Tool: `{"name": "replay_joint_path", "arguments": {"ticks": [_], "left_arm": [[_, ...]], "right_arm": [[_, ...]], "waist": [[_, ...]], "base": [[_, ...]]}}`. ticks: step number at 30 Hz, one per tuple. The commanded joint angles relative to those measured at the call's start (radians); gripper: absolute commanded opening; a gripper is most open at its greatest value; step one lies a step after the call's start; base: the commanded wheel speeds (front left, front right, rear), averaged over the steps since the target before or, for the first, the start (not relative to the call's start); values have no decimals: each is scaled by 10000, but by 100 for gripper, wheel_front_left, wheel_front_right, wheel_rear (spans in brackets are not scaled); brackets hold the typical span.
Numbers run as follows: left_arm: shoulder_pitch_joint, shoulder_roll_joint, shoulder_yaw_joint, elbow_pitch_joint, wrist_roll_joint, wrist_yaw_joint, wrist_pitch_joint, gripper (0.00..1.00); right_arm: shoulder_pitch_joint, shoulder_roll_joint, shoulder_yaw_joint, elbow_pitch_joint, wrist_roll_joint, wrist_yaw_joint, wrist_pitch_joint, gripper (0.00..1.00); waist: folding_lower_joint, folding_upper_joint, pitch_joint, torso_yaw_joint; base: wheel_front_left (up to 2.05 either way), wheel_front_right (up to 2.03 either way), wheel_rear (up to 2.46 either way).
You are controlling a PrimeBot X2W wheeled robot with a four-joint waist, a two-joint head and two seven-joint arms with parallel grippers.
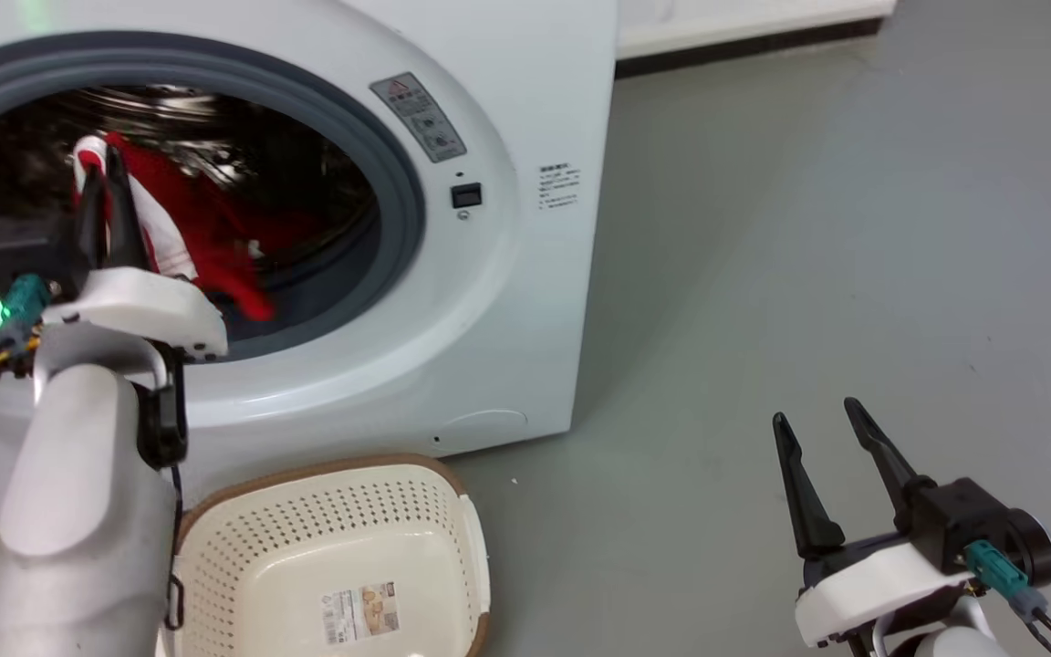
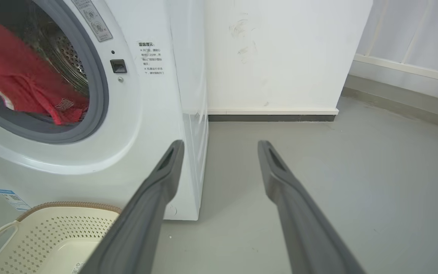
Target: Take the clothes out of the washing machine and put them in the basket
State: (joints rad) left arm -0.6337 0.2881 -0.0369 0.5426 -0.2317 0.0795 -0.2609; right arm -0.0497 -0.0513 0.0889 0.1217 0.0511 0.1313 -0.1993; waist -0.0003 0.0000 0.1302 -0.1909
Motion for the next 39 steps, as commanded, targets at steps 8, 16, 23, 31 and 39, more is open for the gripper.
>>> {"name": "replay_joint_path", "arguments": {"ticks": [8, 16, 23, 31, 39], "left_arm": [[1267, -386, -103, -1875, 96, 83, -45, 0], [3290, -742, -352, -4135, 7, 428, 352, 0], [5431, -1073, -628, -5154, -49, 820, 881, 0], [6620, -1680, -706, -3619, -613, 865, 534, 0], [5754, -2086, -728, -1342, -869, 623, -2, 0]], "right_arm": [[517, 22, -52, -353, -170, -9, 247, 100], [906, 20, -124, -690, -285, -9, 553, 100], [1104, 22, -75, -965, -358, -9, 741, 100], [825, 20, -2, -1190, -347, -9, 800, 100], [304, 22, -42, -1286, -389, -9, 648, 100]], "waist": [[3, 0, -602, 498], [3, 0, -1100, 815], [3, 0, -1118, 1032], [3, 0, -505, 1020], [3, 0, 744, 842]], "base": [[0, 0, 0], [0, 0, 0], [0, 0, 0], [0, 0, 0], [0, 0, 0]]}}
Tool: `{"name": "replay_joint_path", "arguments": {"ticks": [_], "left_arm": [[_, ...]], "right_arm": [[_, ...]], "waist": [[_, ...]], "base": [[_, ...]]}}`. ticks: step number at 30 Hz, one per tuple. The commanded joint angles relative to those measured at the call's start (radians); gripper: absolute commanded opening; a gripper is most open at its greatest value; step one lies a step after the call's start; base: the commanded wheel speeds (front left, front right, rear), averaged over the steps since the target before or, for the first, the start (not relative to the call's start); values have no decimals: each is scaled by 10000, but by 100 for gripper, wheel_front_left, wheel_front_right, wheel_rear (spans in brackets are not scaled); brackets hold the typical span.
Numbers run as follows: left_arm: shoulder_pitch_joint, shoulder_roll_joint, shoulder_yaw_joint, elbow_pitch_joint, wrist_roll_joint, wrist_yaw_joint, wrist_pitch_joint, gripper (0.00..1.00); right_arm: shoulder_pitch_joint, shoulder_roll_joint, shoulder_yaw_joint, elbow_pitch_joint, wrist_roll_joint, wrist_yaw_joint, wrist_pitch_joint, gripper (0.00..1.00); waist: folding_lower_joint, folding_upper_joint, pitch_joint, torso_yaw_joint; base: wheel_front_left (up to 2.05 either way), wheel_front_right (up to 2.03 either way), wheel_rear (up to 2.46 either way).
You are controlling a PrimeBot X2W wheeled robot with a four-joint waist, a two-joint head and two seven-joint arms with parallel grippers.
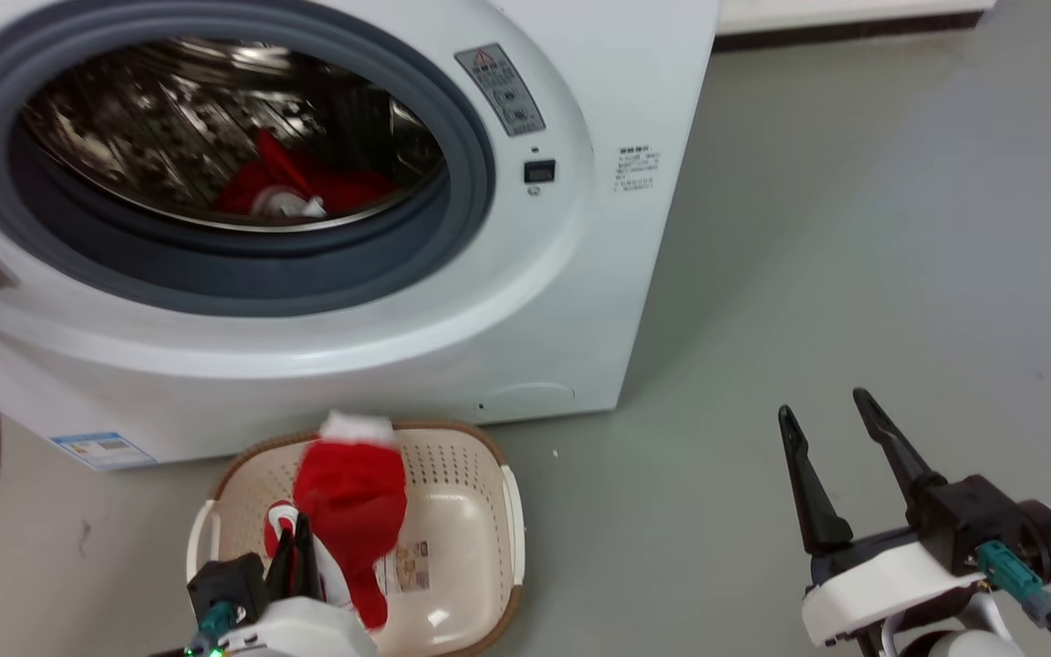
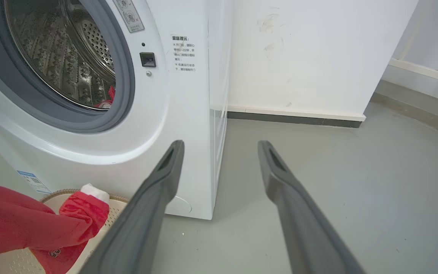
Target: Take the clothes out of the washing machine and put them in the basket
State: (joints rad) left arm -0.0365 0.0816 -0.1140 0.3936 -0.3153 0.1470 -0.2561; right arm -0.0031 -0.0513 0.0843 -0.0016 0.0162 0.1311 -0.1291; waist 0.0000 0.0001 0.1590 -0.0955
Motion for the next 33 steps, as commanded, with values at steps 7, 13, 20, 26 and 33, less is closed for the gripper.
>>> {"name": "replay_joint_path", "arguments": {"ticks": [7, 13, 20, 26, 33], "left_arm": [[-1486, -143, 395, 1327, 241, -237, -98, 0], [-2698, -202, 626, 2388, 551, -369, -91, 0], [-4139, -222, 922, 3939, 762, -456, -93, 0], [-5047, -240, 1126, 5174, 798, -428, -93, 0], [-5685, -82, 1501, 6699, 747, -374, -94, 0]], "right_arm": [[-723, 22, 75, -146, 22, -7, -258, 100], [-1203, -68, 147, -221, 143, -7, -482, 100], [-1843, -313, 282, -215, 377, -8, -737, 100], [-2247, -450, 347, -121, 536, -8, -936, 100], [-2596, -572, 504, 52, 672, -8, -1147, 100]], "waist": [[0, -1, 1858, -405], [0, -1, 3229, -567], [0, -1, 4748, -719], [0, -1, 5680, -787], [0, -1, 6216, -862]], "base": [[0, 0, 0], [0, 0, 0], [0, 0, 0], [0, 0, 0], [0, 0, 0]]}}
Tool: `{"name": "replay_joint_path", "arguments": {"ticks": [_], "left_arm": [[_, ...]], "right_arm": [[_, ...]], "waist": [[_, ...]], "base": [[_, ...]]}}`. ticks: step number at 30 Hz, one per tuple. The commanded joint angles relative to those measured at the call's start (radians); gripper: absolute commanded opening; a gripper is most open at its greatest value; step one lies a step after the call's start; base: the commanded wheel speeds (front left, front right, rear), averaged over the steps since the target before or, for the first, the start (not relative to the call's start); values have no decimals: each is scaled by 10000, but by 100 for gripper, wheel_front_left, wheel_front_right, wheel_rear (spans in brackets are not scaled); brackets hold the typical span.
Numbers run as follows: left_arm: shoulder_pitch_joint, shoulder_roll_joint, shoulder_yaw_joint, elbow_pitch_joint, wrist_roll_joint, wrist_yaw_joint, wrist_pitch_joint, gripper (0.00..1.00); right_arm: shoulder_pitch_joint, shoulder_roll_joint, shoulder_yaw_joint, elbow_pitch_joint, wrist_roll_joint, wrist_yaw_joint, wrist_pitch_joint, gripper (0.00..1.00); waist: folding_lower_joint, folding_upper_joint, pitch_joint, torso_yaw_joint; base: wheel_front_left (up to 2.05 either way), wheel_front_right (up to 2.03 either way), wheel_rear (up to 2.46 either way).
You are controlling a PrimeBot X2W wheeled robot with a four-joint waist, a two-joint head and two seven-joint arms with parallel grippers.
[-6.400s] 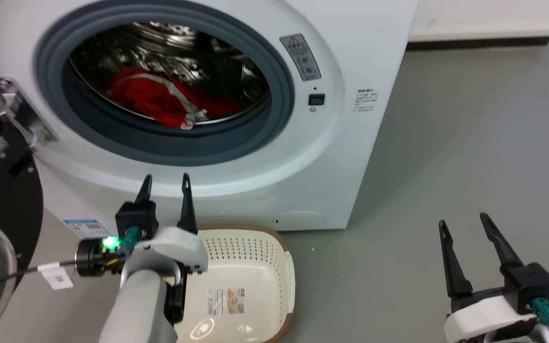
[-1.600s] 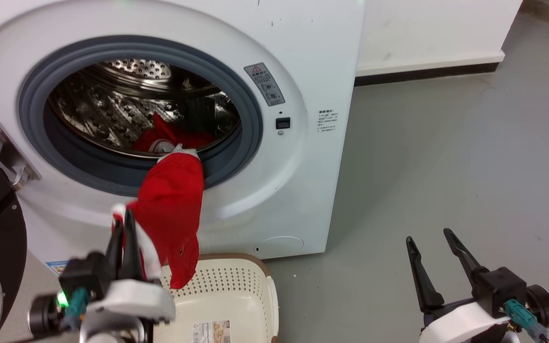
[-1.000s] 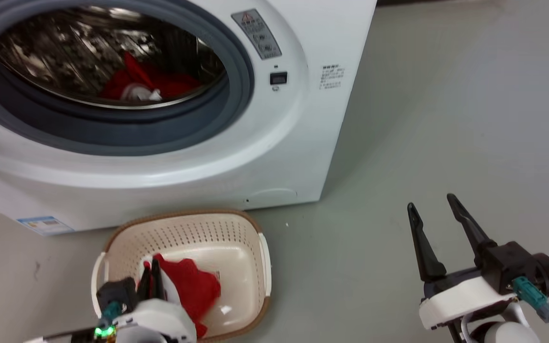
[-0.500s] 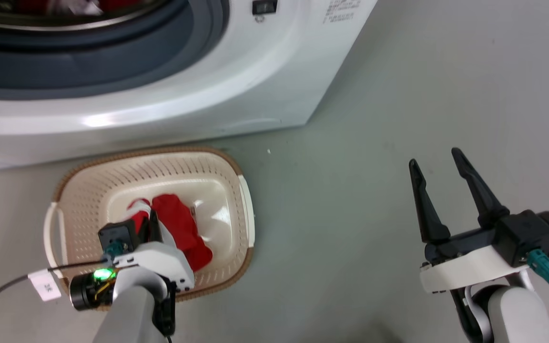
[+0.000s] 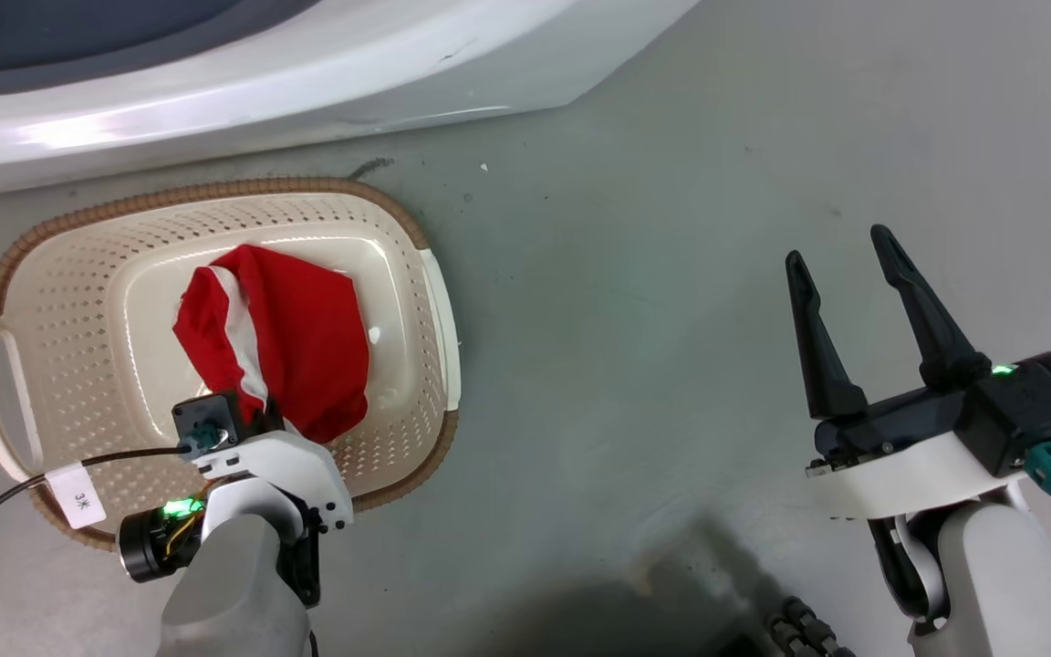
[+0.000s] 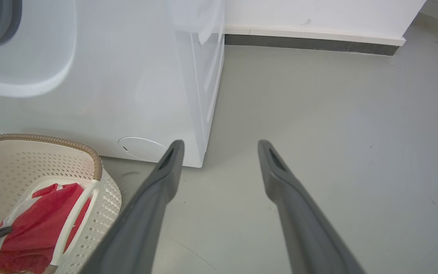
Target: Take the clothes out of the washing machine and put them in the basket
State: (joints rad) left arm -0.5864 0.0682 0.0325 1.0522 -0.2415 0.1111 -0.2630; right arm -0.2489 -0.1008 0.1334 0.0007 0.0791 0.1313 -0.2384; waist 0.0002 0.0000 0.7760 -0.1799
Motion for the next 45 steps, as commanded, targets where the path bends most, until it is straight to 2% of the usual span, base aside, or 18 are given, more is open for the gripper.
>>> {"name": "replay_joint_path", "arguments": {"ticks": [1, 2, 4, 5, 10, 21, 26, 35, 45], "left_arm": [[-219, 62, 52, 220, 16, -24, -25, 0], [-231, 61, 85, 322, 3, -33, -25, 3], [-240, 48, 145, 448, -37, -45, -25, 72], [-231, 37, 148, 477, -18, -35, -25, 100], [47, -8, 219, 446, -25, -110, -25, 100], [1630, -165, 435, -634, -45, -430, -24, 100], [2419, -188, 195, -1397, -347, -558, -25, 100], [3392, -182, -572, -3616, -717, -277, -24, 100], [3356, -184, -927, -5871, -68, 19, -26, 100]], "right_arm": [[-171, -84, 25, 50, 40, -9, -61, 100], [-193, -83, 33, 74, 44, -9, -80, 100], [-225, -94, 40, 140, 29, -9, -103, 100], [-227, -94, 39, 175, 21, -9, -104, 100], [-146, -61, 47, 298, -51, -9, -166, 100], [562, 132, -105, 532, -410, -9, -17, 100], [968, 237, -206, 451, -570, -9, 232, 100], [1624, 380, -409, 128, -831, -9, 614, 100], [1942, 486, -598, -89, -937, -9, 810, 100]], "waist": [[-2, 0, 50, -16], [-2, 0, 40, -11], [-2, 0, -33, 17], [-2, 0, -102, 38], [-2, 0, -654, 148], [-2, 0, -3180, 659], [-2, 0, -4097, 952], [-2, 0, -5141, 1361], [-2, 0, -5626, 1489]], "base": [[0, 0, 0], [0, 0, 0], [0, 0, 0], [0, 0, 0], [0, 0, 0], [0, 0, 0], [0, 0, 0], [0, 0, 0], [0, 0, 0]]}}
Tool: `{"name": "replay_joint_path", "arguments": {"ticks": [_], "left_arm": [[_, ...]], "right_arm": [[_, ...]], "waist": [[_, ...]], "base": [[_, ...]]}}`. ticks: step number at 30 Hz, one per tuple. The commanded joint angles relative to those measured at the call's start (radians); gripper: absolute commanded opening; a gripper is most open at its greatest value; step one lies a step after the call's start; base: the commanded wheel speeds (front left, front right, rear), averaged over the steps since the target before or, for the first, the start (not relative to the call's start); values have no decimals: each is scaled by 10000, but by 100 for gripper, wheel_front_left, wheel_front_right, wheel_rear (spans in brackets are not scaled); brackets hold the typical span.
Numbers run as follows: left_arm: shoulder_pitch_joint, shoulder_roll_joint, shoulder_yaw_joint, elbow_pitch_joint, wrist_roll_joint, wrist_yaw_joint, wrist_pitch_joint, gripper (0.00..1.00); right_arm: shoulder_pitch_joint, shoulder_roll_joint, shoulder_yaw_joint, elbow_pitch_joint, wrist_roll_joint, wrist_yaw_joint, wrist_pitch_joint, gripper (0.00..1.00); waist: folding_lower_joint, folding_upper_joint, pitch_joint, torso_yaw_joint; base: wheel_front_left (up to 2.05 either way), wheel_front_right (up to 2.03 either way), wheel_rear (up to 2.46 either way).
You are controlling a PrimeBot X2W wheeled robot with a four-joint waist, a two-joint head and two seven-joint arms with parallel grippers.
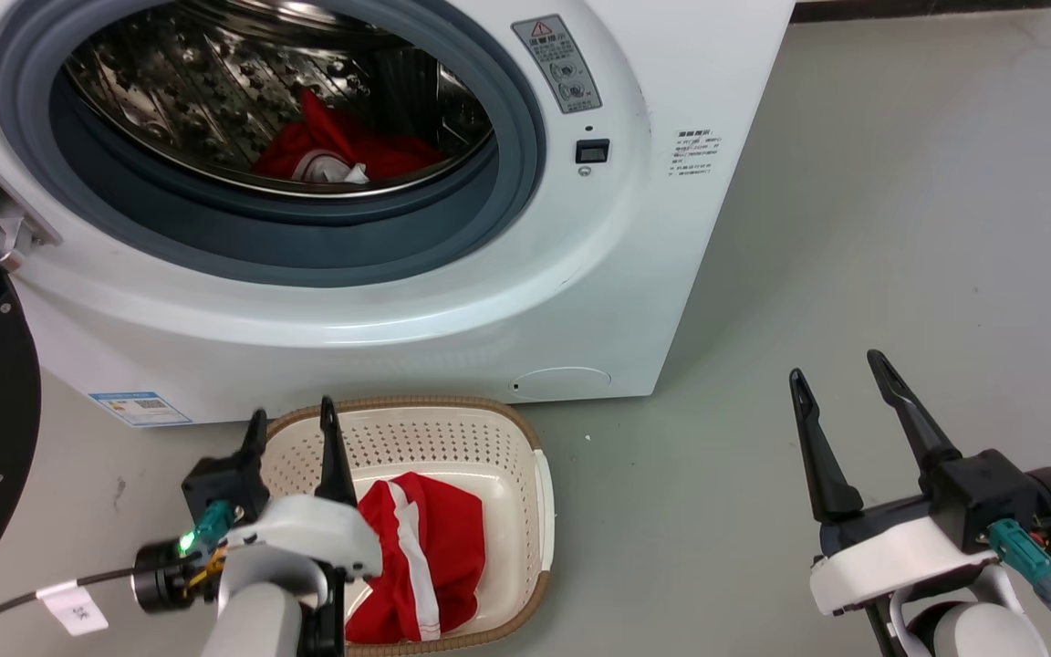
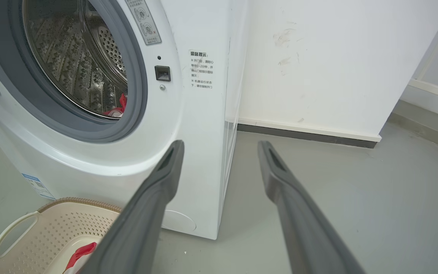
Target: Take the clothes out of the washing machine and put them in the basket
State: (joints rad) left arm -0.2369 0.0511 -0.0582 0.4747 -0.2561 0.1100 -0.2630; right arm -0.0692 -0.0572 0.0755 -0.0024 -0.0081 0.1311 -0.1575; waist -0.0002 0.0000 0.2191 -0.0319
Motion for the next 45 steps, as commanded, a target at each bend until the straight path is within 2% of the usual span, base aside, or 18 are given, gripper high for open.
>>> {"name": "replay_joint_path", "arguments": {"ticks": [1, 7, 12, 24, 32, 41, 42, 45], "left_arm": [[-214, -12, -55, -264, 177, 37, -26, 100], [-571, -12, -191, -831, 514, 61, -26, 100], [-1213, -12, -256, -552, 749, -52, -26, 100], [-4402, 372, -355, 2462, 1006, -305, 182, 100], [-6754, 993, -392, 4169, 1119, -336, 960, 100], [-9099, 1912, -532, 5336, 1325, -409, 2222, 100], [-9674, 2198, -586, 5556, 1394, -458, 2643, 100], [-10457, 2548, -677, 5841, 1474, -524, 3296, 100]], "right_arm": [[142, 56, -29, -65, -65, -7, 13, 100], [309, 78, -96, -161, -133, -7, 74, 100], [397, 82, -106, -282, -122, -7, 151, 100], [120, -18, 133, -502, 75, -7, 77, 100], [-326, -198, 410, -517, 374, -7, -197, 100], [-819, -260, 865, -496, 697, -7, -481, 100], [-960, -264, 959, -452, 784, -7, -557, 100], [-1099, -264, 1134, -400, 902, -7, -669, 100]], "waist": [[2, 0, -90, 14], [2, 0, -232, 64], [2, 0, -136, 117], [2, 0, 1311, -222], [2, 0, 2598, -715], [2, 0, 3787, -1437], [2, 0, 4057, -1623], [2, 0, 4423, -1909]], "base": [[0, 0, 0], [0, 0, 0], [0, 0, 0], [0, 0, 0], [0, 0, 0], [0, 0, 0], [0, 0, 0], [0, 0, 0]]}}
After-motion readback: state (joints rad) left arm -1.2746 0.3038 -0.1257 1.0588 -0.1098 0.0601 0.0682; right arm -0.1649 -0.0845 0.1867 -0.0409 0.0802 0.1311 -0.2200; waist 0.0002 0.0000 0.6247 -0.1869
